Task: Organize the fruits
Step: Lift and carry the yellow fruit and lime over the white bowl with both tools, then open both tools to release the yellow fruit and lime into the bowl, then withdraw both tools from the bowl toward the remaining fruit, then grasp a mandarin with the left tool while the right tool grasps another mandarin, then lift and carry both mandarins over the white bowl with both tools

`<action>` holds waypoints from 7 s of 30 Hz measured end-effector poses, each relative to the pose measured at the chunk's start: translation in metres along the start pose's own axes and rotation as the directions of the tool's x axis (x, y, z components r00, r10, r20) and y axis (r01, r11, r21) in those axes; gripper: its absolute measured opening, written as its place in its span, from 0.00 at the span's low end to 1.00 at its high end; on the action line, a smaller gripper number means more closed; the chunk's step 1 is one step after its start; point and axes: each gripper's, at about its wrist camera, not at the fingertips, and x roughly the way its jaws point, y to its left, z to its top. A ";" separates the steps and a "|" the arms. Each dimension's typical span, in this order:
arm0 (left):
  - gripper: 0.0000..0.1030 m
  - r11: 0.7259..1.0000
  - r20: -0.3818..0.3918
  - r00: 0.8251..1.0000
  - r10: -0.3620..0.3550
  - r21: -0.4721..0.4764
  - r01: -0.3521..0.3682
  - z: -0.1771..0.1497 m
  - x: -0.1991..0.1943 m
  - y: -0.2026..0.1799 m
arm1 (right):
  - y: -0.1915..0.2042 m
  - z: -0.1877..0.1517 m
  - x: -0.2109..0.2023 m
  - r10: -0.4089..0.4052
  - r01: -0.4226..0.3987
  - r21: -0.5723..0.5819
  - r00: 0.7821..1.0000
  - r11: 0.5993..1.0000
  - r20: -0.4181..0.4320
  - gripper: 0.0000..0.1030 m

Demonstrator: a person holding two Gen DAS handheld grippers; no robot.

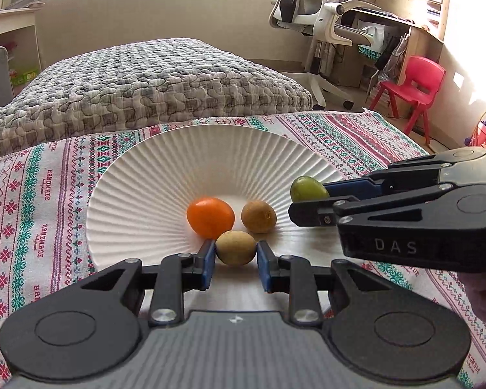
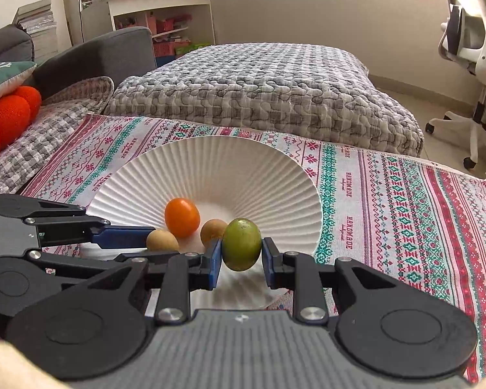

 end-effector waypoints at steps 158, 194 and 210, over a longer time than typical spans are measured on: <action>0.26 0.994 -0.020 0.996 0.090 -0.058 -0.091 -0.106 -0.121 0.028 | 0.105 -0.080 -0.041 -0.013 0.008 -0.137 0.999 0.991 -0.032 0.66; 0.26 0.995 -0.006 0.997 0.083 -0.055 -0.083 -0.101 -0.119 0.024 | 0.098 -0.070 -0.051 0.020 -0.024 -0.124 0.999 0.992 -0.029 0.37; 0.26 0.997 0.038 0.997 0.063 -0.053 -0.061 -0.077 -0.118 0.014 | 0.081 -0.053 -0.065 0.008 -0.005 -0.085 0.999 0.996 0.040 0.37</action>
